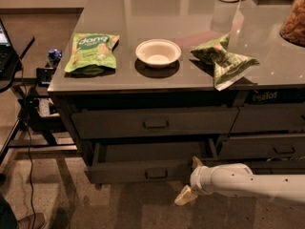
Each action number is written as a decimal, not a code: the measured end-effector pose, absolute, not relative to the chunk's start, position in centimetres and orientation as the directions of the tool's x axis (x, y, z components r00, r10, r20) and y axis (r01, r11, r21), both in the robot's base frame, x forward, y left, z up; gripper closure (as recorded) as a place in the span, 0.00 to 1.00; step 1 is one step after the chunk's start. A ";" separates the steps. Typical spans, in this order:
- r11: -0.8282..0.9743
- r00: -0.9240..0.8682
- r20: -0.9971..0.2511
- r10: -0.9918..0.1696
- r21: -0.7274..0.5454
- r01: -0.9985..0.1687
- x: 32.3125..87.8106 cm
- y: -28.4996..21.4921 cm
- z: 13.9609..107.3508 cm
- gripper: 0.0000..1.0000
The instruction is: Open middle drawer
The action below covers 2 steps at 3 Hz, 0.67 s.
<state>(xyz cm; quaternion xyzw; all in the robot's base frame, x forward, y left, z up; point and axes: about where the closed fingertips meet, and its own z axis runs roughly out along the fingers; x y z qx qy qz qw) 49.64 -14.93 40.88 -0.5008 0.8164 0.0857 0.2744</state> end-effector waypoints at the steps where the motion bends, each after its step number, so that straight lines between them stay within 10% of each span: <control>1: 0.484 -0.348 -0.534 -0.771 -0.135 -0.865 49.6 -14.9 40.9 0.00; 2: 0.493 -0.325 -0.558 -0.764 -0.180 -0.851 49.9 -14.3 44.9 0.00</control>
Offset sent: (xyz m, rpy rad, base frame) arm 0.0028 -0.0022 0.0336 0.0142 -0.0603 -0.0228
